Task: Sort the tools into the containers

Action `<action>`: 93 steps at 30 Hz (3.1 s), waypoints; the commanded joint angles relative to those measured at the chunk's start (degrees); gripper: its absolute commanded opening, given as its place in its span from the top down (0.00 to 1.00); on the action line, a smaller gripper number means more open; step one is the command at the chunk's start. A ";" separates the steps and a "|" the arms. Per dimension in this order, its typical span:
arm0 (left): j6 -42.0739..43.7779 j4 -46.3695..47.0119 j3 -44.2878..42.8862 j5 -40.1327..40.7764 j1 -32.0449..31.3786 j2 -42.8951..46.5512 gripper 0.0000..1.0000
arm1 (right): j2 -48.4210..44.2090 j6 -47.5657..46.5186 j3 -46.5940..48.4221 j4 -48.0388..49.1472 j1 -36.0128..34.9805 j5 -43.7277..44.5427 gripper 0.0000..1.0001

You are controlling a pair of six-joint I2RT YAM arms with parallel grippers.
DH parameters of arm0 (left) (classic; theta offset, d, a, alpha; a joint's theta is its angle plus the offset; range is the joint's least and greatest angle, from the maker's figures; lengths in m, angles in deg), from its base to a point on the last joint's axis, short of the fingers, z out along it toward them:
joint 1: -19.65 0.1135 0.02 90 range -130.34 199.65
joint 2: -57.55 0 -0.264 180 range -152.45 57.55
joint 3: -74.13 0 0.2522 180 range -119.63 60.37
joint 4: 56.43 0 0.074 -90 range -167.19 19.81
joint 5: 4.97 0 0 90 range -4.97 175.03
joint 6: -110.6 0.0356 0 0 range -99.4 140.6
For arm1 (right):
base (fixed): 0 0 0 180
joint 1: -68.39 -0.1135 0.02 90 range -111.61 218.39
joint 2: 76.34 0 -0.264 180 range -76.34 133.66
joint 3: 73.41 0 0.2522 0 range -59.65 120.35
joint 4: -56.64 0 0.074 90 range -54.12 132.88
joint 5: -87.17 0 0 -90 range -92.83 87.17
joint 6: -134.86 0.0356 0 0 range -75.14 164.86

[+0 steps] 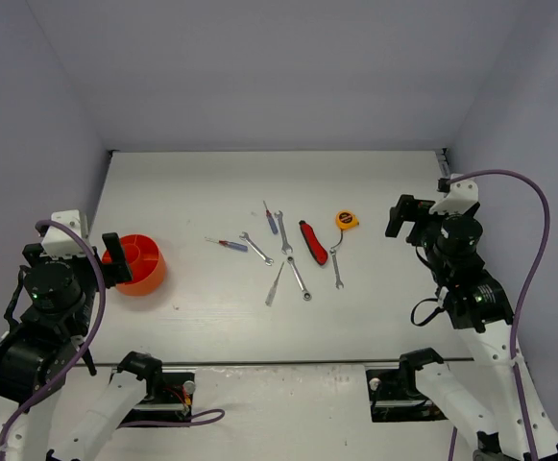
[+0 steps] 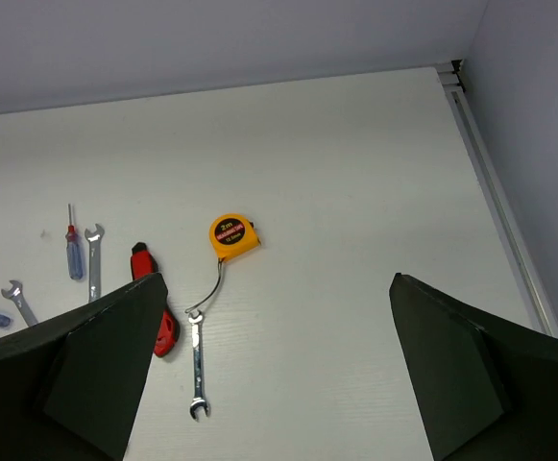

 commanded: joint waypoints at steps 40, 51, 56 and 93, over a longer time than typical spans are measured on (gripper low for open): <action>-10.12 -0.70 -3.91 -21.02 -0.14 -13.86 0.16 | 68.18 -0.68 21.13 0.05 -14.38 -13.74 0.32; -11.34 -0.52 -5.05 -25.17 -0.14 -17.70 0.16 | 71.16 -1.60 21.18 0.05 -15.25 -11.52 0.39; -12.53 -0.52 -4.54 -26.26 -0.14 -17.78 0.16 | 71.69 -1.77 21.27 0.05 -15.42 -11.18 0.51; -38.67 22.86 -14.63 -49.41 -8.66 -33.07 0.17 | 31.61 -8.91 26.10 3.92 -39.03 -20.59 1.00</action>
